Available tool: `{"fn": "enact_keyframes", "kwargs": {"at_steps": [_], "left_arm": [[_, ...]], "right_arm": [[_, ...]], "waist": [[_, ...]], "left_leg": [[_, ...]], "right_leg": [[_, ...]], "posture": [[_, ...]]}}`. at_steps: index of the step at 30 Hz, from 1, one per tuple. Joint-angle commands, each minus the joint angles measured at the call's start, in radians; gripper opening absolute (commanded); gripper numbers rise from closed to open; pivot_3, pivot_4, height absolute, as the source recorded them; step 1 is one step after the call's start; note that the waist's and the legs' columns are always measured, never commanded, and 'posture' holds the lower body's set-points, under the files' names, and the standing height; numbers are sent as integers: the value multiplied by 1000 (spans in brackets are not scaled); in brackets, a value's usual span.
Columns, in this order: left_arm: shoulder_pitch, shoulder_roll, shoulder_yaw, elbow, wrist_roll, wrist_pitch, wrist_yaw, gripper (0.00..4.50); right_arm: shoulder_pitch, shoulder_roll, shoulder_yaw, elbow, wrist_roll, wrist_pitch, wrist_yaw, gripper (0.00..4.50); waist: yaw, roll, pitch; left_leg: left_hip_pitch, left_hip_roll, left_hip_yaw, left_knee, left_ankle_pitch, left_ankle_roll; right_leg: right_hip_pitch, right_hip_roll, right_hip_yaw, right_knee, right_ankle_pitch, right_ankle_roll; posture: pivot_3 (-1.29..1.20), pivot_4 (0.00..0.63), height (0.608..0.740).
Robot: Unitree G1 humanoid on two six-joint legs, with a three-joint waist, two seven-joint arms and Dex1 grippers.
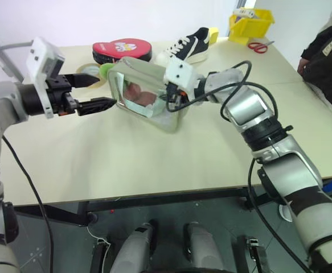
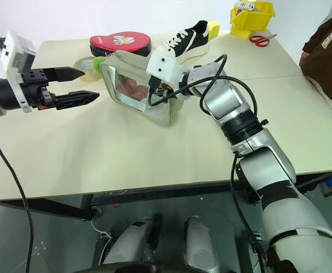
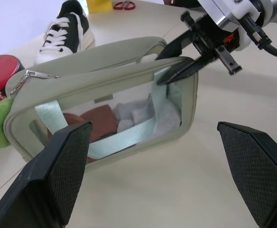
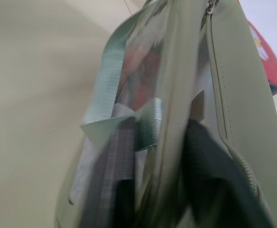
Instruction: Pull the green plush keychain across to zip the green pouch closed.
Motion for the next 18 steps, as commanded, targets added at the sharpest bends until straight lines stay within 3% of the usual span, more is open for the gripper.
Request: {"fn": "enact_keyframes", "kwargs": {"at_steps": [1, 7, 10, 14, 15, 18], "left_arm": [[-14, 3, 6, -6, -4, -23, 5, 4500], [-13, 2, 4, 10, -10, -40, -9, 4500], [-11, -7, -6, 8, -9, -48, -9, 4500], [-25, -23, -19, 22, -8, -51, -1, 4500], [-26, -29, -24, 25, -5, -54, 2, 4500], [-32, -33, -37, 37, -2, -54, -2, 4500]], "right_arm": [[-32, -48, -47, -8, -18, -147, 77, 48], [-23, -170, -121, 125, 35, -498, 283, 48], [-13, -201, -132, 285, -8, -686, 291, 48], [-28, -202, -163, 438, -21, -709, 280, 48], [-27, -201, -174, 444, -10, -689, 298, 836], [-10, -211, -190, 411, -1, -656, 347, 2159]], "waist": [[1, 0, 0], [0, 0, 0], [-1, 0, 0], [-1, 0, 1], [-1, 0, 1], [-2, 0, 1]], "left_leg": [[0, 0, 0, 0, 0, 0], [0, 0, 0, 0, 0, 0], [2, 0, 0, 0, 0, 0], [3, 0, 0, 0, 0, 0], [3, 0, 0, 0, 0, 0], [3, 0, 0, 0, 0, 0]], "right_leg": [[0, 0, 0, 0, 0, 0], [1, 0, 0, -1, 0, 0], [2, 0, 0, -1, 0, 0], [3, 0, 0, 0, 0, 0], [3, 0, 0, 0, 0, -1], [3, 0, 0, 0, 0, -1]], "posture": [[0, 150, 740], [0, 150, 740], [0, 150, 740], [0, 150, 740], [0, 150, 740], [0, 150, 740]]}}
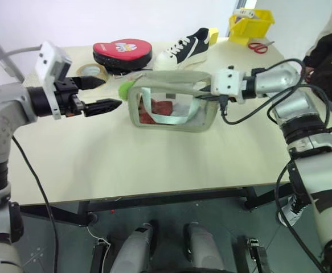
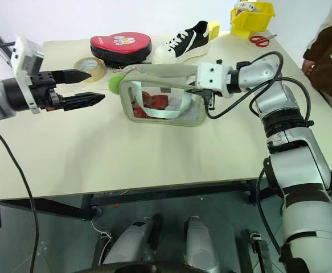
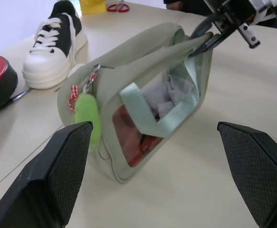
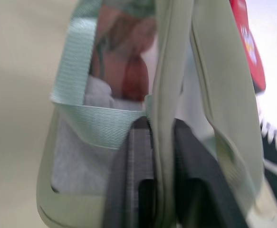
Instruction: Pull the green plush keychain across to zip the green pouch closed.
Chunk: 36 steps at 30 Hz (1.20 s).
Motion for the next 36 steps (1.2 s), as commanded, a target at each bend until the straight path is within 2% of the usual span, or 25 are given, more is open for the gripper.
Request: {"fn": "enact_keyframes", "kwargs": {"at_steps": [1, 3, 8, 12, 15, 22, 25, 28, 31, 36], "left_arm": [[-32, 7, 1, 7, -1, -13, -5, 4500], [-31, 13, 1, 16, 2, -14, -9, 4500], [-35, 15, -3, 28, 7, -19, -14, 4500], [-45, 9, -20, 38, 15, -31, -15, 4500], [-67, 1, -37, 54, 23, -43, -16, 4500], [-65, -3, -40, 53, 29, -48, -14, 4500], [-51, 1, -31, 39, 25, -45, -8, 4500], [-36, 5, -21, 22, 19, -39, 2, 4500], [-26, 8, -12, 13, 16, -37, 12, 4500], [-8, 23, -2, 8, 18, -37, 9, 4500]], "right_arm": [[-11, -30, -48, -64, 18, 52, 45, 2631], [-14, -43, -73, -133, 37, 130, 58, 3701], [-26, -38, -119, -371, 78, 382, 53, 3701], [-7, 39, -122, -502, 97, 534, -7, 3701], [6, 114, -73, -486, 43, 529, -58, 3701], [-6, 160, -21, -371, -9, 487, -56, 3701], [-9, 161, -6, -331, -29, 461, -46, 2927], [-20, 163, 1, -303, -38, 436, -31, 1362], [-42, 178, -7, -298, -32, 426, -23, 22], [-77, 181, -23, -346, -12, 473, 9, 22]], "waist": [[0, 0, 0], [1, 0, 0], [0, 0, 0], [0, 0, 0], [0, 0, 0], [10, 0, 0], [4, 0, 0], [0, 0, 0], [0, 0, 0], [-1, 0, 0]], "left_leg": [[0, 0, 0, 0, 0, 0], [0, 0, 0, 0, 0, 0], [-1, 0, 0, 0, 0, 0], [-1, 1, 0, 0, 0, 0], [-1, 1, 0, 0, 0, 0], [-1, -1, 0, 0, 0, 0], [-1, -1, 0, 0, 0, 0], [-1, 0, 0, 0, 0, 0], [-1, 0, 0, 0, 0, 0], [-1, 0, 0, 0, 0, 0]], "right_leg": [[0, 0, 0, 0, 0, 0], [0, 0, 0, 0, 0, 0], [-1, -1, 2, 0, -1, -2], [-1, -1, 2, 0, -2, -3], [-1, -1, 2, 0, -2, -3], [-1, 0, 1, 0, 0, 0], [-1, 0, 1, 0, 0, 0], [-1, 0, 1, 0, 0, 0], [-1, 0, 1, 0, 0, 0], [-1, 0, 1, 0, 0, 0]], "posture": [[0, 150, 740], [0, 150, 740], [0, 150, 740], [0, 150, 740], [0, 150, 740], [0, 150, 740], [0, 150, 740], [0, 150, 740], [0, 150, 740], [0, 150, 740]]}}
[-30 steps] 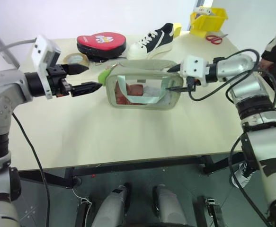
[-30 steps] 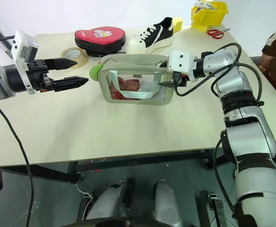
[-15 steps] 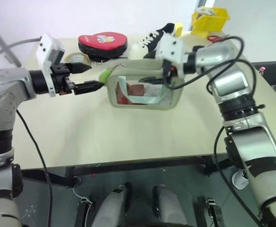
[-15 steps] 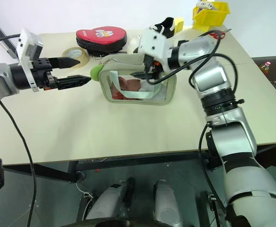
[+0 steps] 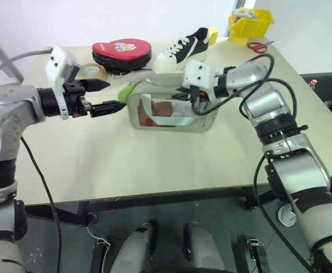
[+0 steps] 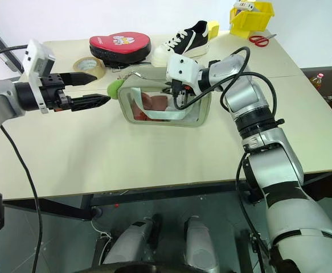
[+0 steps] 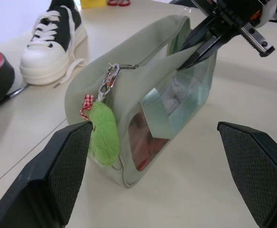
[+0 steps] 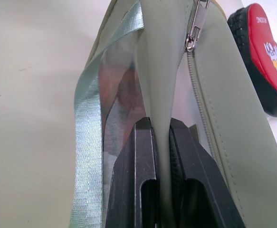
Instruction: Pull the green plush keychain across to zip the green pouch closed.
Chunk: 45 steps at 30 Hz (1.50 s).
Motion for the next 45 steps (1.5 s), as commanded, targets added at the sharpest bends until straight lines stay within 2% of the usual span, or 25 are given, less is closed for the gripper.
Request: {"fn": "enact_keyframes", "kwargs": {"at_steps": [1, 9, 19, 23, 27, 32, 37, 45], "left_arm": [[10, 38, 38, -22, 0, -12, -11, 4500], [-8, 14, 31, -15, -7, -16, 7, 4500], [-14, 17, 15, 17, 15, -38, -11, 4500], [-22, 18, 8, 39, 26, -56, -21, 4500], [-33, 33, -5, 73, 52, -87, -51, 4500], [3, 95, 10, 131, 97, -125, -85, 4500], [83, 166, 37, 91, 87, -119, -135, 4500], [87, 189, 9, 83, 116, -133, -162, 4500]], "right_arm": [[-64, 4, -33, -90, 37, 54, 32, 22], [61, 12, -13, -288, 62, 163, 50, 22], [99, 12, -3, -412, 76, 262, 60, 22], [118, 9, -3, -442, 81, 290, 61, 1658], [106, -36, -50, -509, 92, 337, 43, 3654], [141, -171, -106, -637, 136, 408, 75, 3654], [234, -307, -162, -742, 177, 487, 89, 3654], [287, -326, -137, -686, 165, 433, 46, 3654]], "waist": [[1, 0, 0], [3, 0, 0], [2, 0, 0], [2, 0, 0], [4, 0, 0], [7, 0, 0], [6, 0, 0], [2, 0, 0]], "left_leg": [[0, 0, 0, 0, 0, 0], [0, 0, 0, 0, 0, 0], [-1, 0, 0, 0, 0, -1], [0, 0, 0, 0, 0, -1], [-1, 0, 0, 0, 0, -1], [-2, 0, 0, 0, 0, 0], [-2, 0, 0, 0, 0, 0], [-2, 0, 2, 0, -1, 1]], "right_leg": [[0, 0, 0, 0, 0, 0], [0, 0, 0, 0, 0, 0], [0, -1, 0, 0, 0, 0], [-1, -1, 0, 0, 0, 0], [-1, -1, 0, 0, 0, 0], [-1, -2, 0, -1, 0, -1], [-1, -3, 1, -1, -2, -4], [-1, -5, 1, -1, -5, -8]], "posture": [[0, 150, 740], [0, 150, 740], [0, 150, 740], [0, 150, 740], [0, 150, 740], [0, 150, 740], [0, 150, 740], [0, 150, 740]]}}
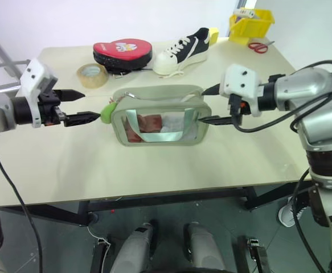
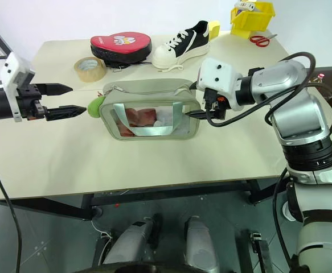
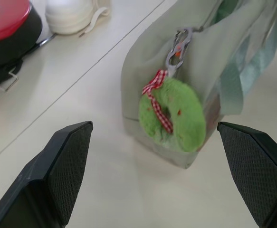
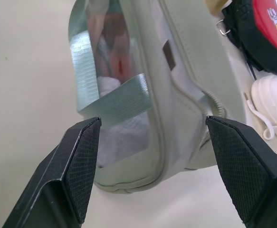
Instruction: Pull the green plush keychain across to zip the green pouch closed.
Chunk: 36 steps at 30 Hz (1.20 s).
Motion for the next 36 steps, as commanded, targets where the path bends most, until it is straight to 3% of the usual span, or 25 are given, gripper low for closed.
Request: {"fn": "enact_keyframes", "kwargs": {"at_steps": [1, 4, 8, 18, 21, 28, 36], "left_arm": [[1, 33, 6, -29, 23, -26, -14, 4500], [7, 8, -14, -47, 29, -23, -7, 4500], [27, -10, -35, -69, 49, -35, 7, 4500], [43, -96, -95, -75, 103, -63, 70, 4500], [24, -108, -101, -50, 120, -78, 73, 3673], [-38, -89, -107, -22, 134, -93, 24, 86], [-96, -35, -111, 38, 165, -143, -46, 86]], "right_arm": [[-5, 1, -11, 51, -10, -60, -29, 3425], [-9, 13, 3, 104, -19, -97, -42, 2328], [-11, 26, 15, 123, -16, -113, -46, 141], [9, 26, 26, 118, -31, -153, -54, 58], [9, 25, 25, 118, -34, -154, -59, 0], [5, 21, 26, 118, -39, -157, -59, 0], [7, 28, 26, 108, -39, -143, -71, 0]], "waist": [[0, 0, 0], [2, 0, 0], [2, 0, 0], [2, 0, 0], [0, 0, 0], [3, 0, 0], [3, 0, 0]], "left_leg": [[0, 0, 0, 0, 0, 0], [-1, 0, 0, 0, 0, 1], [-1, 0, 0, 0, 0, 0], [0, 0, 0, 0, 0, 0], [0, 0, 0, 0, 0, 1], [0, 0, 0, 1, 0, 0], [0, 0, 0, 1, 0, 0]], "right_leg": [[0, 0, 0, 0, 0, 0], [0, 0, 0, -1, 0, 0], [0, 0, 0, 0, 0, 0], [0, 0, 0, 0, 0, 1], [0, 1, 0, 0, 0, 1], [0, 1, 0, 0, 0, 1], [0, 1, -1, 0, 0, 1]], "posture": [[0, 150, 740], [0, 150, 740], [0, 150, 740], [0, 150, 740], [0, 150, 740], [0, 150, 740], [0, 150, 740]]}}
